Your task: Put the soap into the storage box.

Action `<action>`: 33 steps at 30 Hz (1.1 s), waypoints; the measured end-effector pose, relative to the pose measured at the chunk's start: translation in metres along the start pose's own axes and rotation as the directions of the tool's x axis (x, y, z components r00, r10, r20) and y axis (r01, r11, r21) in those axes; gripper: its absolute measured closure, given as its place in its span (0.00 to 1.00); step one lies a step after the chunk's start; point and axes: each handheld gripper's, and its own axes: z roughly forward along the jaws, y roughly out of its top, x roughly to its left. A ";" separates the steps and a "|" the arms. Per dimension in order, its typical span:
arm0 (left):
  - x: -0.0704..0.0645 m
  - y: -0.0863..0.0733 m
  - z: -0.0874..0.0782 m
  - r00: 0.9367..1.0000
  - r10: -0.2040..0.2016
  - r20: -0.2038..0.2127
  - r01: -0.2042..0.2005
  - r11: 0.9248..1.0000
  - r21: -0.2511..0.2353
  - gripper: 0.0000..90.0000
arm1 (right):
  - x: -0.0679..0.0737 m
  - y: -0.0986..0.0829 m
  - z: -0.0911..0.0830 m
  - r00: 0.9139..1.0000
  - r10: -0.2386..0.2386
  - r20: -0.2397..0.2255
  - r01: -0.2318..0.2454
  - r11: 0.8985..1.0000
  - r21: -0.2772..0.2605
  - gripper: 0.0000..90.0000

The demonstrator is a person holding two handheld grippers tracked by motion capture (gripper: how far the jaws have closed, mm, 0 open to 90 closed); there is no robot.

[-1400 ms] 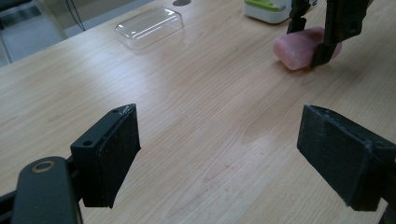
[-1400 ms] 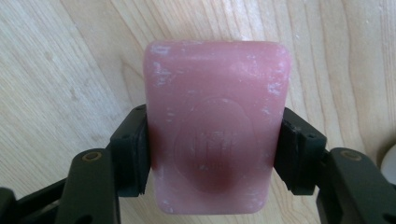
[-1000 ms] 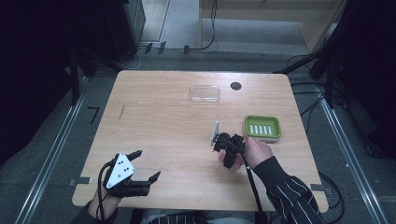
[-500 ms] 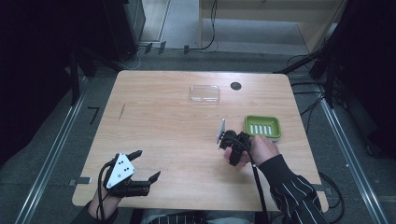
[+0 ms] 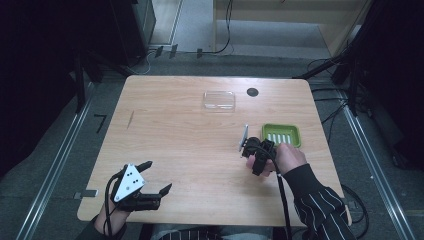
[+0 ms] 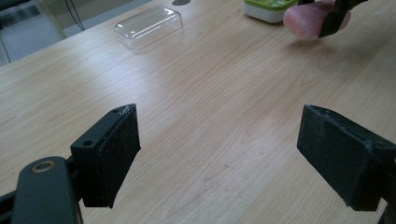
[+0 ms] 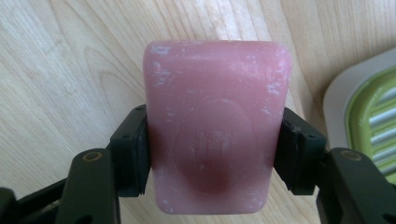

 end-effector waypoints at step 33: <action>0.000 0.000 0.000 1.000 0.001 0.001 -0.001 1.000 0.000 0.16 | -0.041 -0.036 -0.003 1.000 0.010 0.003 -0.010 1.000 -0.007 0.43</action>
